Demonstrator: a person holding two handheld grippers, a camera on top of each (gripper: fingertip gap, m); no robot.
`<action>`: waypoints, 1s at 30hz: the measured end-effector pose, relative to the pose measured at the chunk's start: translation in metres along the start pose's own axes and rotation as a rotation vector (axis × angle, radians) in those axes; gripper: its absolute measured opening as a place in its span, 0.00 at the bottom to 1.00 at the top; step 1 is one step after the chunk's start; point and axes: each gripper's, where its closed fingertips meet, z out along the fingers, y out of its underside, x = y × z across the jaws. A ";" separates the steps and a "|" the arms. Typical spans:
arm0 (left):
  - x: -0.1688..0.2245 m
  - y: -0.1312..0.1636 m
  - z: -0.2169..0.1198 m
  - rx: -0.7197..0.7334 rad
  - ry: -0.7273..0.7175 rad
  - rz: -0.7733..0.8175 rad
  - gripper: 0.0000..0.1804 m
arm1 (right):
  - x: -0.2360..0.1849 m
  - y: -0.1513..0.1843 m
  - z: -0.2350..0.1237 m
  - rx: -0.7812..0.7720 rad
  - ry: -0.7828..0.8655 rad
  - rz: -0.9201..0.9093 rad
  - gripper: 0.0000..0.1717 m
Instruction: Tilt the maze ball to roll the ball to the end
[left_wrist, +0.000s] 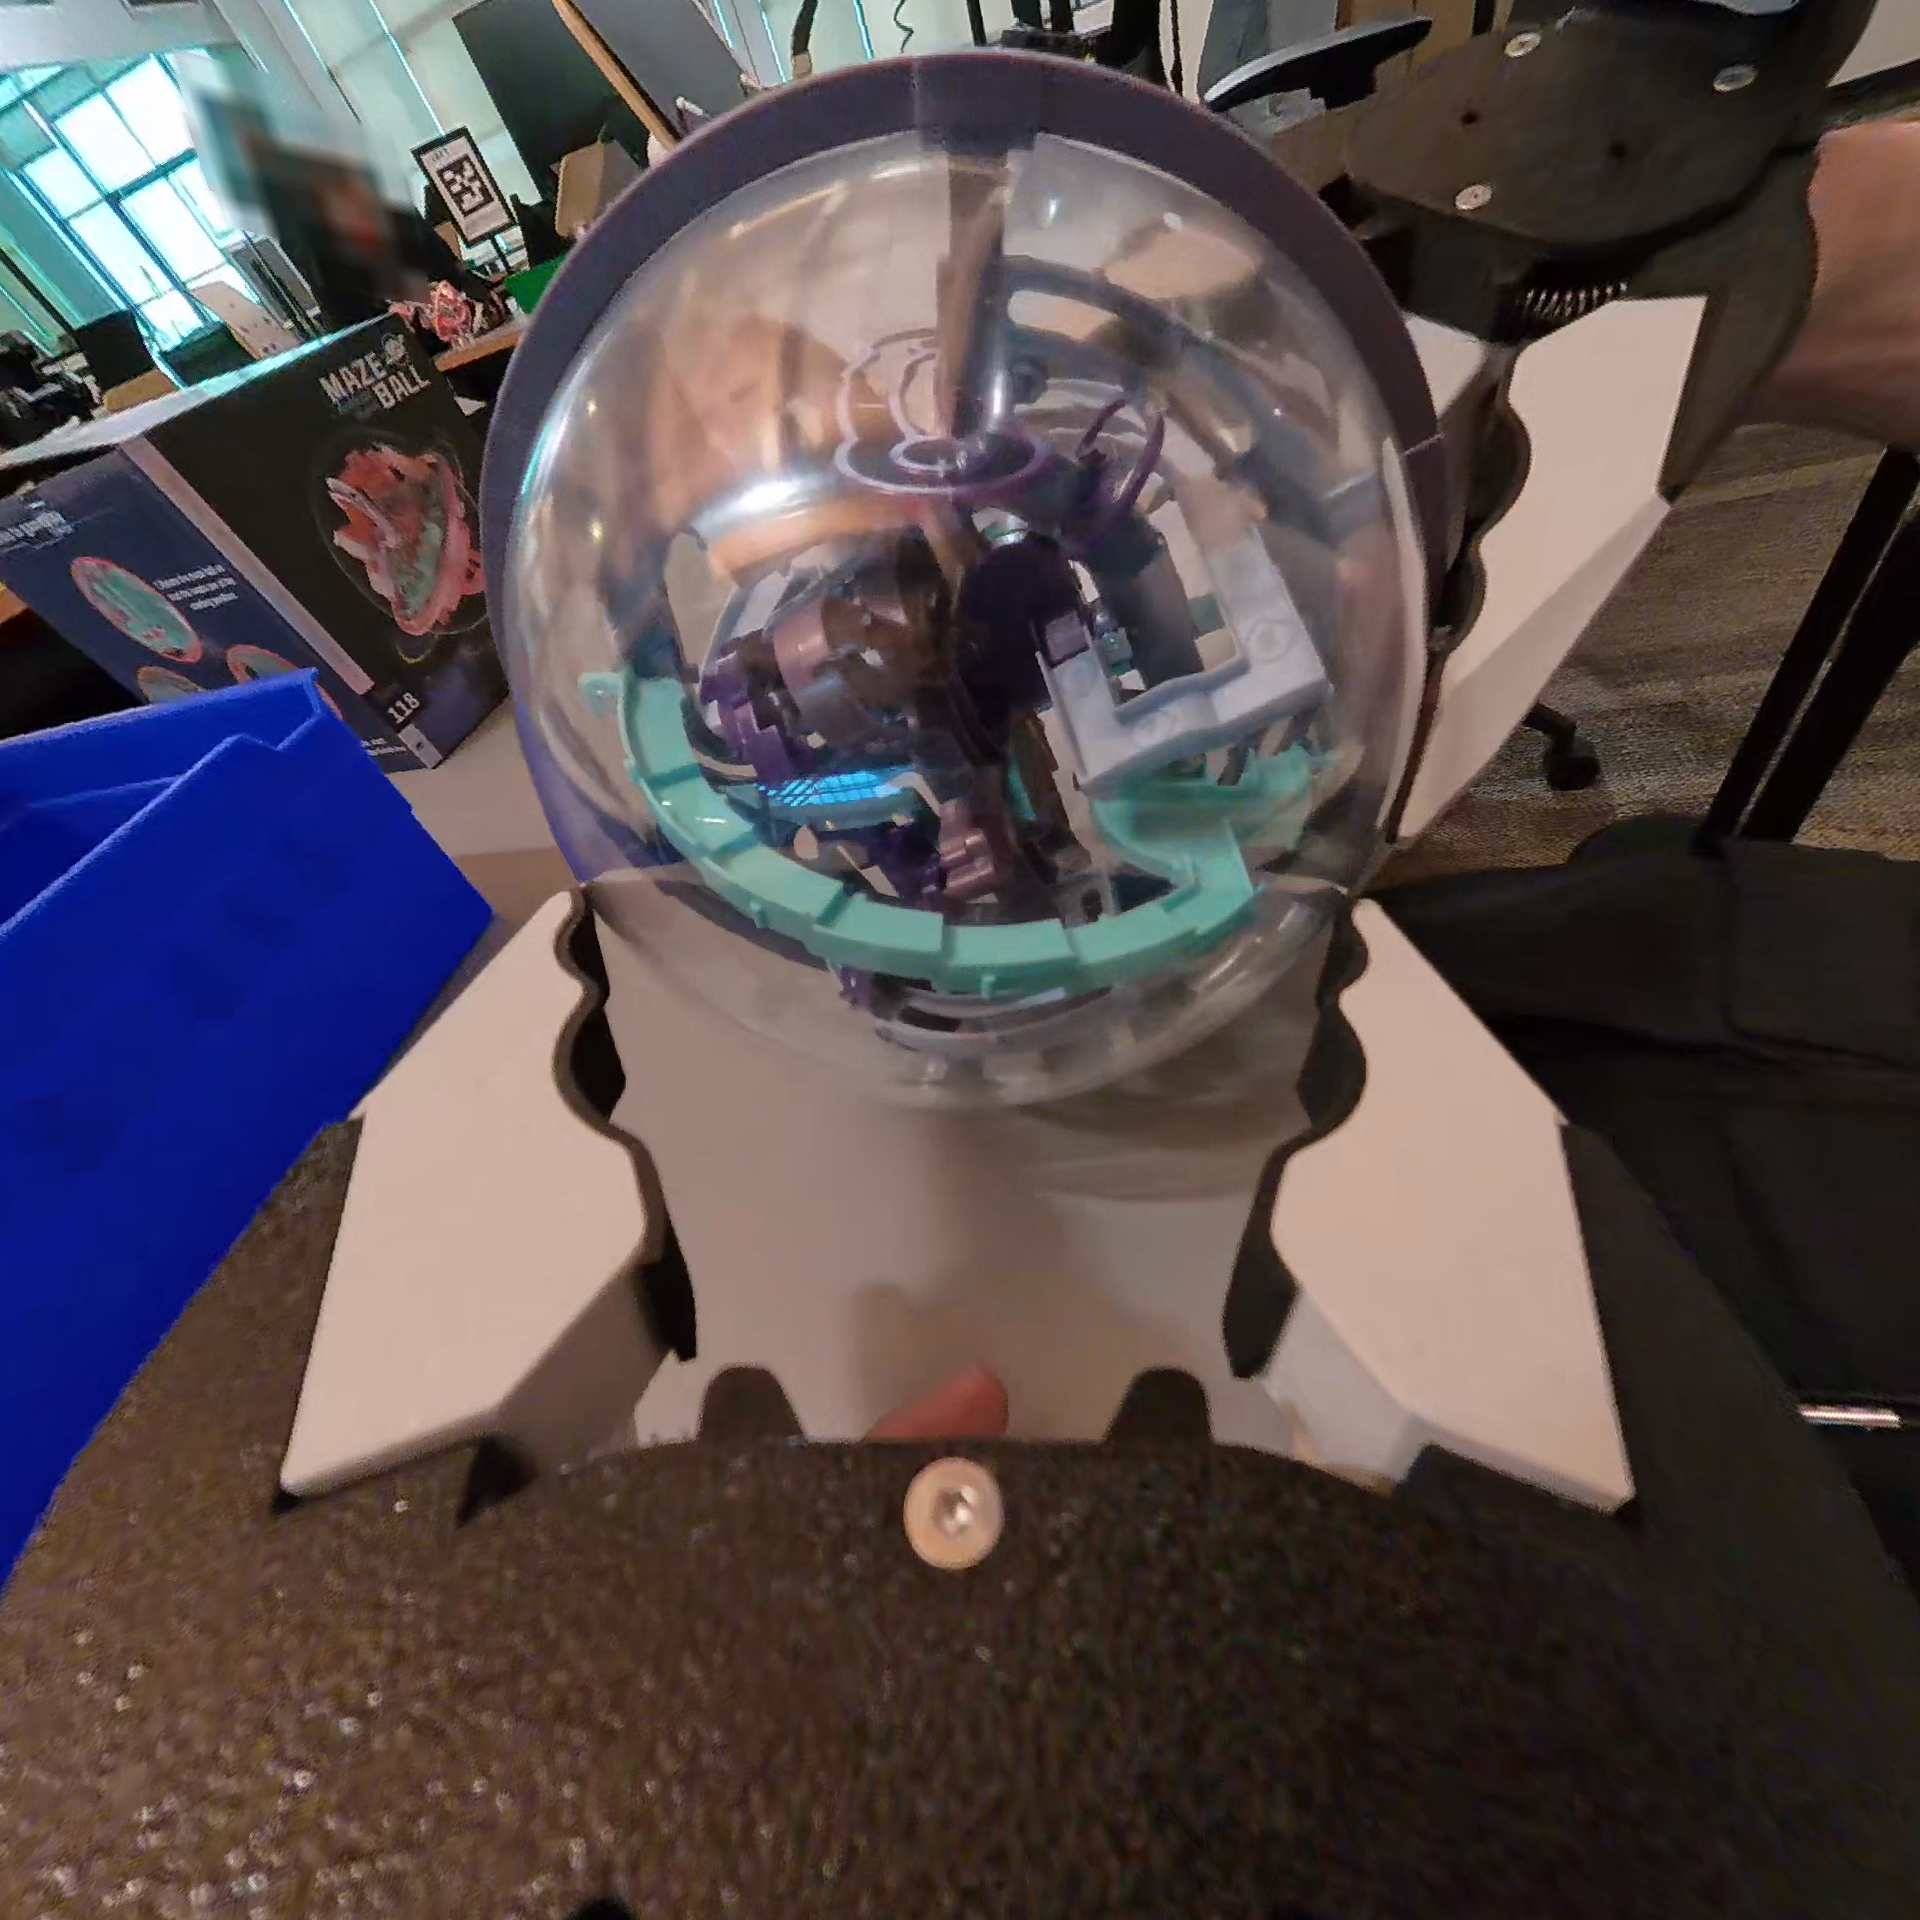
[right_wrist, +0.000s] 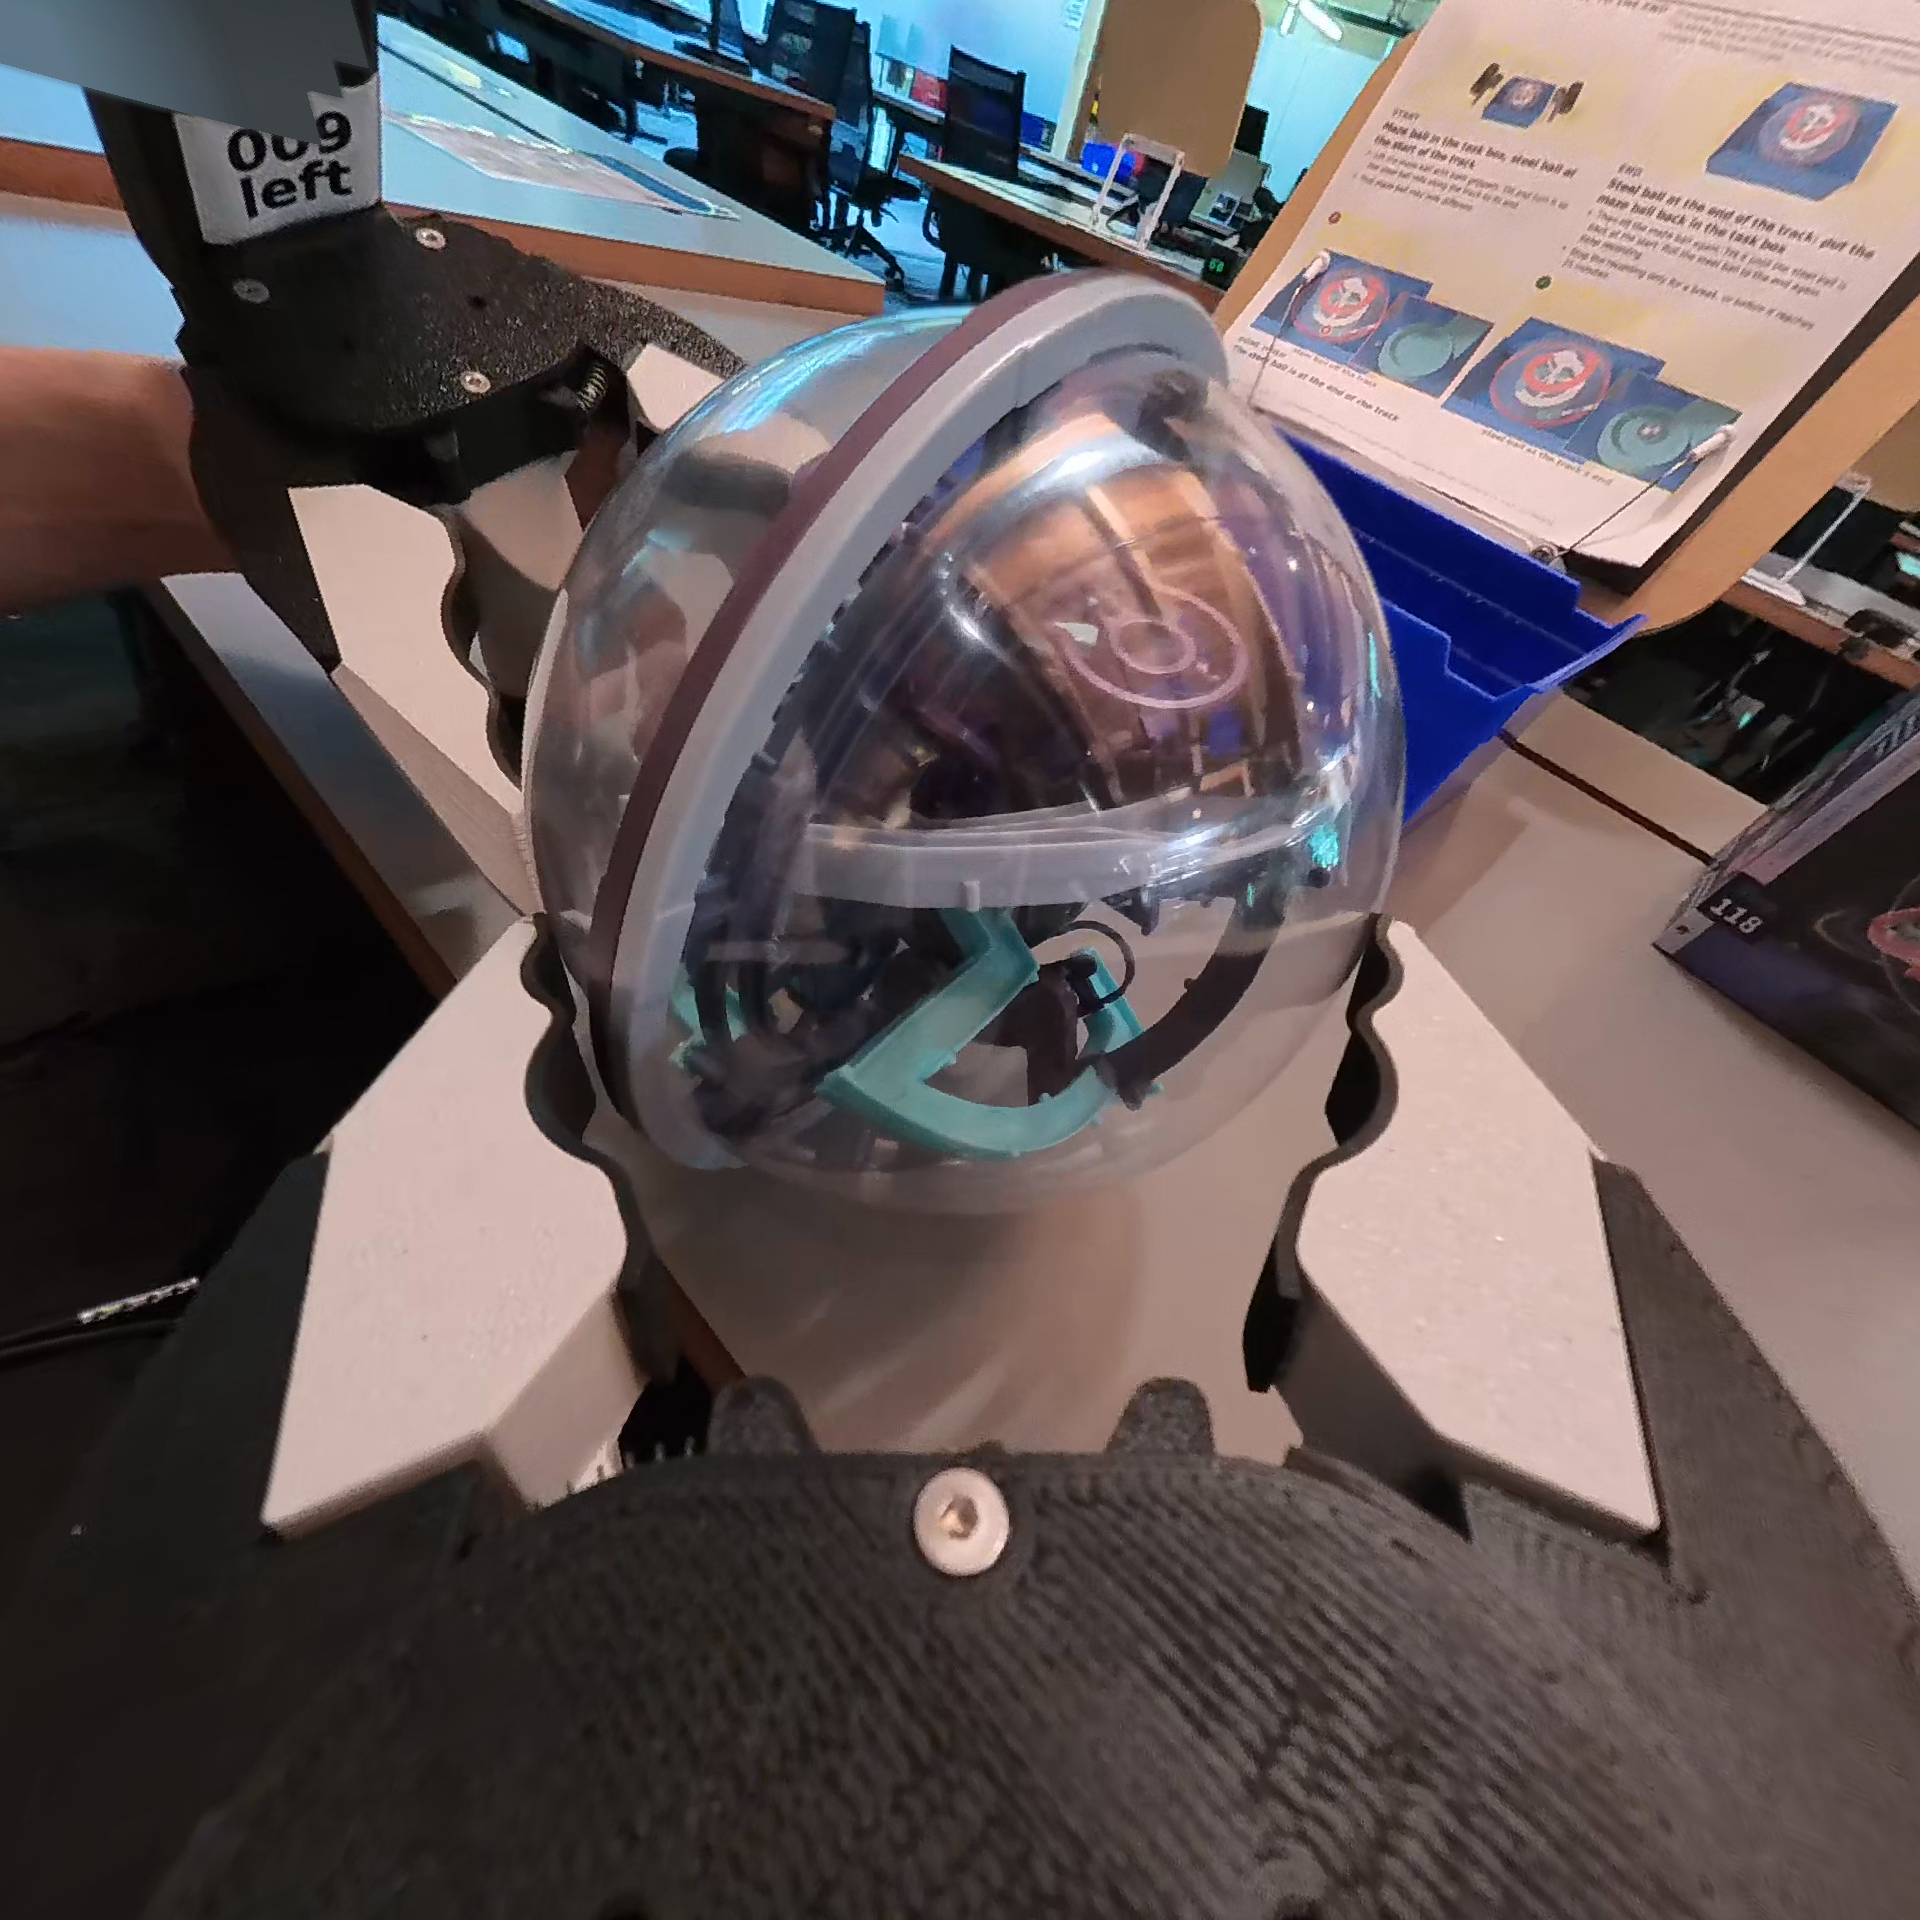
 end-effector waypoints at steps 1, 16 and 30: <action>0.000 0.000 0.000 -0.002 -0.001 -0.006 0.73 | 0.000 0.000 0.000 -0.007 -0.004 0.009 0.84; 0.001 -0.006 0.001 -0.003 -0.006 -0.028 0.67 | 0.011 -0.008 0.000 -0.283 -0.158 -0.135 0.86; 0.005 -0.006 0.000 0.006 0.042 -0.096 0.70 | 0.003 0.001 0.000 -0.211 -0.160 0.092 0.87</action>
